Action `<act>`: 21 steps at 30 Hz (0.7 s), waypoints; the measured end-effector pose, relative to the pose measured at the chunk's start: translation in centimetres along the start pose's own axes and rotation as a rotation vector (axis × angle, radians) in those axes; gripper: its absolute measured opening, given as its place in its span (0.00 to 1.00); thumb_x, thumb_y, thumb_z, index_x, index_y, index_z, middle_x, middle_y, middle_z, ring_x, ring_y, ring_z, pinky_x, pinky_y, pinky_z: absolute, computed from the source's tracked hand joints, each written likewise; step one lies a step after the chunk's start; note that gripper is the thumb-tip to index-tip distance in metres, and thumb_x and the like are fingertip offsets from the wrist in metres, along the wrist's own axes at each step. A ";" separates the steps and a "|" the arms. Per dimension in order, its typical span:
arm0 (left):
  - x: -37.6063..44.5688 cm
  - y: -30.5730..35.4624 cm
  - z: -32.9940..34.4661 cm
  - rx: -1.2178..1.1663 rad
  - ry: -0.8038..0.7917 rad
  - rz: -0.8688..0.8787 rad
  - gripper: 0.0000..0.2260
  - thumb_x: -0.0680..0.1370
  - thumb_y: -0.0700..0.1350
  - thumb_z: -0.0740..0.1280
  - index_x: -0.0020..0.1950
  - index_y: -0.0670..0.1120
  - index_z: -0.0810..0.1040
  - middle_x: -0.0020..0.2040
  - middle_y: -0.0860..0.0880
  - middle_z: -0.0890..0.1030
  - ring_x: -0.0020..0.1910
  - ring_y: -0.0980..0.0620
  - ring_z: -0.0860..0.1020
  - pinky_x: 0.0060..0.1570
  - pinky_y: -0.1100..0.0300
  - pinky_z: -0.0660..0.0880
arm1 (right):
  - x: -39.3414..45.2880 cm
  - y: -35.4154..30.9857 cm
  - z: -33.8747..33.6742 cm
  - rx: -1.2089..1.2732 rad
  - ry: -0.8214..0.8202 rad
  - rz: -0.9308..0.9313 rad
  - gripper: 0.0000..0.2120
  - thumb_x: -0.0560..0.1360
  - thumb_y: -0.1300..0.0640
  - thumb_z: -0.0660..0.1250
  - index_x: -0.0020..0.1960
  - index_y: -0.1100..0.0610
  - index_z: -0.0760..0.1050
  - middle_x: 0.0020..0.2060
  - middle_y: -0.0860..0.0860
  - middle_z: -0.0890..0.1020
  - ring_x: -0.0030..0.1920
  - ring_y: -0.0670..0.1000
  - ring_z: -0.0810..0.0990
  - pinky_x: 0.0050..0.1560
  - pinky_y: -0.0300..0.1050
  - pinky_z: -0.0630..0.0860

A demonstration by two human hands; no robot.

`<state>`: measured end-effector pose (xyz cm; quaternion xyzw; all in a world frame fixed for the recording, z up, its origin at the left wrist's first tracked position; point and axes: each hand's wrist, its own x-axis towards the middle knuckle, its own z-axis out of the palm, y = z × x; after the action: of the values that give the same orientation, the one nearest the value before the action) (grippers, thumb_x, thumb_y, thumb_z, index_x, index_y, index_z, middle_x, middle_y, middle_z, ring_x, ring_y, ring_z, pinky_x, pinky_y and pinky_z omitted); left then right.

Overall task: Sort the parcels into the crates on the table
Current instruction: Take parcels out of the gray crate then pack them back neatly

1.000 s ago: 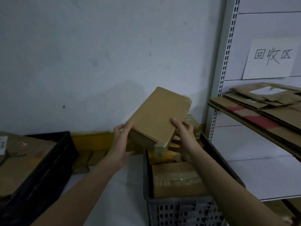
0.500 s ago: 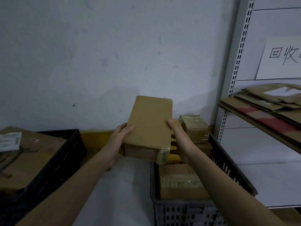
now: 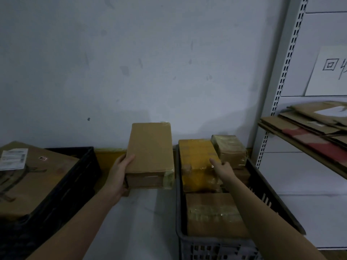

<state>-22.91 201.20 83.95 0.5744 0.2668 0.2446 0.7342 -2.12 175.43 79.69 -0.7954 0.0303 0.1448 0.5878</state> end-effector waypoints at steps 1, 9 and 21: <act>0.2 -0.3 -0.4 0.020 0.001 -0.009 0.20 0.75 0.57 0.70 0.66 0.54 0.76 0.56 0.48 0.83 0.52 0.46 0.82 0.38 0.52 0.80 | 0.2 0.0 0.3 0.009 -0.006 0.013 0.43 0.77 0.39 0.65 0.80 0.62 0.51 0.76 0.60 0.62 0.73 0.64 0.65 0.67 0.60 0.69; 0.6 -2.1 -2.6 0.078 0.036 -0.048 0.28 0.69 0.61 0.73 0.67 0.56 0.75 0.59 0.48 0.82 0.56 0.44 0.81 0.52 0.39 0.80 | 0.3 0.5 2.0 0.006 0.099 -0.024 0.30 0.79 0.48 0.67 0.71 0.63 0.60 0.58 0.60 0.75 0.53 0.58 0.74 0.52 0.57 0.76; 0.9 -0.6 -6.4 0.040 0.098 -0.025 0.22 0.76 0.55 0.70 0.68 0.48 0.76 0.59 0.45 0.82 0.56 0.43 0.81 0.44 0.51 0.79 | -3.3 -3.6 -1.3 0.117 0.143 -0.212 0.30 0.77 0.42 0.67 0.71 0.60 0.65 0.60 0.56 0.75 0.55 0.57 0.76 0.49 0.60 0.81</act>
<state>-26.52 206.23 81.96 0.5729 0.3144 0.2580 0.7116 -4.28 174.94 84.24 -0.7668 -0.0036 0.0230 0.6415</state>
